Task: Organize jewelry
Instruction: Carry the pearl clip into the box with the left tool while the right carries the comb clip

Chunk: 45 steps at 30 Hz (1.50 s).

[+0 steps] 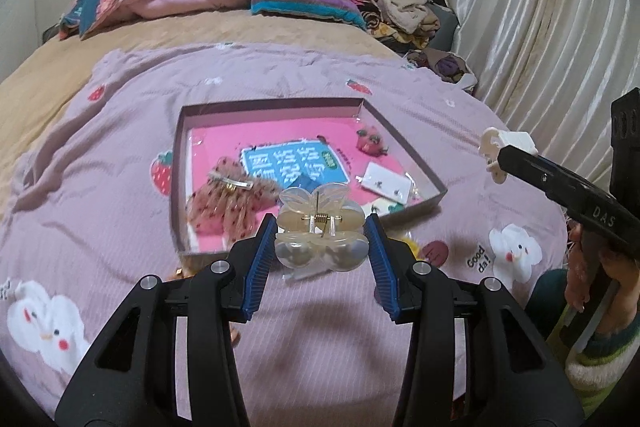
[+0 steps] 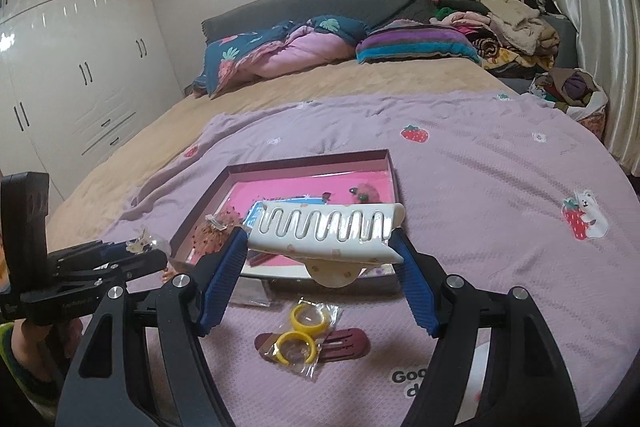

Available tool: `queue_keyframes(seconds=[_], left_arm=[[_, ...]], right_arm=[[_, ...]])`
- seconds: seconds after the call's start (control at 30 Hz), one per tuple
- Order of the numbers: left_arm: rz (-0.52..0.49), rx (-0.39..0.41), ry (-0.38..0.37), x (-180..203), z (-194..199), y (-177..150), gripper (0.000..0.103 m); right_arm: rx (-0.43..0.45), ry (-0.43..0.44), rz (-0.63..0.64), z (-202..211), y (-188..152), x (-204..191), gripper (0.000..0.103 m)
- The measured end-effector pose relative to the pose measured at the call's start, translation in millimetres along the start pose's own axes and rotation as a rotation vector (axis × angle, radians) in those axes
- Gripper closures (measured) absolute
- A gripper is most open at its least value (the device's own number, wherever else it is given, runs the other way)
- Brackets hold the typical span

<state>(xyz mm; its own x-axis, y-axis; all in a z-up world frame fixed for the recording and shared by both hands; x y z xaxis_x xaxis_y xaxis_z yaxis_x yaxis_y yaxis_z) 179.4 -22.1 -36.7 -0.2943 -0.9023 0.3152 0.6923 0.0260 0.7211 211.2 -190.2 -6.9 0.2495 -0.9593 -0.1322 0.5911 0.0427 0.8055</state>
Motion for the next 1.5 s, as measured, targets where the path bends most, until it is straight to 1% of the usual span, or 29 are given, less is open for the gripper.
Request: queue_keyframes(seconds=[0.2, 0.4, 0.8, 1.03, 1.3, 1.5], left_arm=[[-0.009, 0.007, -0.008, 1.8, -9.9, 15.8, 0.066], [-0.006, 0.012, -0.003, -5.6, -20.3, 28.7, 0.066], [0.046, 0.022, 0.026, -37.5, -44.9, 54.7, 0.066], [0.047, -0.003, 0.029, -51.9, -68.7, 71.1, 0.066], [0.060, -0.049, 0.012, -64.2, -95.7, 66.6, 0.066], [0.070, -0.069, 0.012, -70.6, -107.1, 59.0, 0.066]], right_arm=[[0.013, -0.008, 0.004, -4.0, 9.7, 4.1, 0.032], [0.028, -0.021, -0.003, -7.5, 18.6, 9.3, 0.032], [0.021, -0.047, -0.008, -29.4, 28.6, 18.0, 0.032], [0.014, -0.061, -0.001, -46.8, 35.2, 19.0, 0.032], [-0.022, -0.073, 0.002, -76.7, 36.4, 18.0, 0.032], [-0.064, -0.065, 0.029, -96.9, 20.7, 8.1, 0.032]])
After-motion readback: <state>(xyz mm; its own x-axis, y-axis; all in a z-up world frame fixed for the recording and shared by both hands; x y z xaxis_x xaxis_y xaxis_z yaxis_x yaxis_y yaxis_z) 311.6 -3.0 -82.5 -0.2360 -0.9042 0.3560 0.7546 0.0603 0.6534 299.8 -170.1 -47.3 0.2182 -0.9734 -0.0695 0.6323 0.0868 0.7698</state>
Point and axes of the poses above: each gripper's, at about its wrist camera, not at the fingertips, and z roughly against the way its jaws point, x to its right, y to its top, the point moved 10 cm from there along -z, roughly the way its jaws point, and after that the axes turned 10 degrees about -y, right-handed, at the moved point
